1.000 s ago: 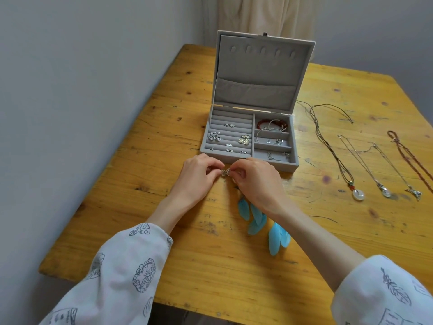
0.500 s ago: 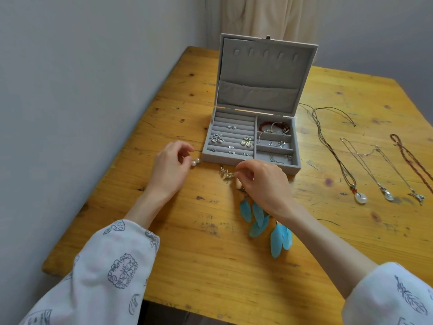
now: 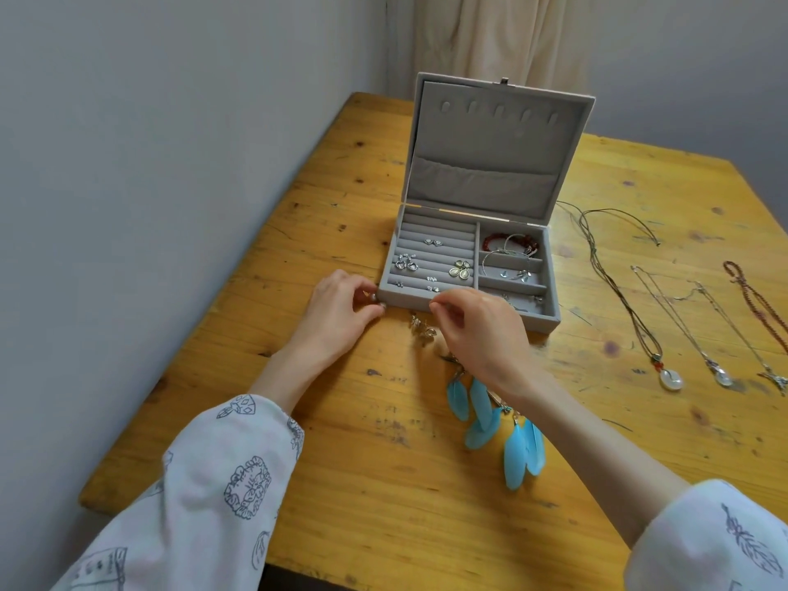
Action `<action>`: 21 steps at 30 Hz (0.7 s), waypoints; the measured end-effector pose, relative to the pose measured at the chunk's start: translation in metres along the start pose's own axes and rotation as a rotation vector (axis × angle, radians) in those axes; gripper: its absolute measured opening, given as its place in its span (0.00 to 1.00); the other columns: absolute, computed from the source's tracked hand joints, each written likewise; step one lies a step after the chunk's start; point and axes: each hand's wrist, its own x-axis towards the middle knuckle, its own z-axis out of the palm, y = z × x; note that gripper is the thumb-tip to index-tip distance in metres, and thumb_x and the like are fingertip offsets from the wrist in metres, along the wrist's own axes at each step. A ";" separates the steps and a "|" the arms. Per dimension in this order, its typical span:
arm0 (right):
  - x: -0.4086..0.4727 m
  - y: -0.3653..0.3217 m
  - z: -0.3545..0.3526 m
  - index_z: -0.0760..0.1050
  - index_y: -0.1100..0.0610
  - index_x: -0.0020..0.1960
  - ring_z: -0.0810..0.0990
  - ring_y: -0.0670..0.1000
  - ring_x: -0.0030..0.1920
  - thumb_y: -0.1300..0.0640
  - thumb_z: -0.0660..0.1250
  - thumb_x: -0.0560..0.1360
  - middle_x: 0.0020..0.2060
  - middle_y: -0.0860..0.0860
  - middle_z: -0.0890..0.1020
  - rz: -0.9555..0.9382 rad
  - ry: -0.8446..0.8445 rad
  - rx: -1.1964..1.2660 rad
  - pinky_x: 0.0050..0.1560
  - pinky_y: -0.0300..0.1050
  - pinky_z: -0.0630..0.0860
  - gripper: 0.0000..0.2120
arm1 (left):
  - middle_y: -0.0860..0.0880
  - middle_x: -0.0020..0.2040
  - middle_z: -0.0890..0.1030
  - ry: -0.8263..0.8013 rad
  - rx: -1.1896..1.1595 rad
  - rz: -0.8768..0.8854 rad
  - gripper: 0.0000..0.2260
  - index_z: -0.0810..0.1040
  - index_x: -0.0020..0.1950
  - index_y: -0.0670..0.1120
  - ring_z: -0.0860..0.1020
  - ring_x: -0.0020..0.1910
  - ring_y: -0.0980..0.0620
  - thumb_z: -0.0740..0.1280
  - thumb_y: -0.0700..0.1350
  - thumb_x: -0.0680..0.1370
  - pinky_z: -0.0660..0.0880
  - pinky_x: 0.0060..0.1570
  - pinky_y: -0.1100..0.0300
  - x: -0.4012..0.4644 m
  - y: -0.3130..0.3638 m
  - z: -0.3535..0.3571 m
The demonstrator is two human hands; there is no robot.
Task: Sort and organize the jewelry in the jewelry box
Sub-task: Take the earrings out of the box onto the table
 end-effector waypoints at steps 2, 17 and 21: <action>0.001 0.000 0.000 0.80 0.56 0.49 0.81 0.53 0.45 0.55 0.61 0.77 0.44 0.50 0.83 -0.007 0.002 0.001 0.45 0.51 0.77 0.09 | 0.46 0.56 0.75 0.007 0.002 0.013 0.16 0.76 0.61 0.44 0.72 0.57 0.49 0.68 0.46 0.75 0.69 0.60 0.56 0.002 0.000 0.000; 0.018 -0.032 0.020 0.74 0.47 0.63 0.79 0.55 0.53 0.49 0.56 0.79 0.52 0.49 0.81 -0.249 -0.155 -0.234 0.41 0.45 0.68 0.15 | 0.49 0.53 0.80 0.049 -0.041 0.097 0.09 0.81 0.54 0.45 0.75 0.50 0.56 0.67 0.39 0.75 0.70 0.54 0.65 -0.005 -0.015 -0.008; 0.019 -0.031 0.022 0.76 0.48 0.61 0.80 0.56 0.50 0.49 0.56 0.79 0.51 0.50 0.80 -0.283 -0.172 -0.266 0.40 0.46 0.70 0.14 | 0.51 0.53 0.77 -0.009 -0.020 0.099 0.10 0.80 0.56 0.46 0.72 0.49 0.58 0.66 0.42 0.76 0.68 0.52 0.66 -0.006 -0.018 -0.011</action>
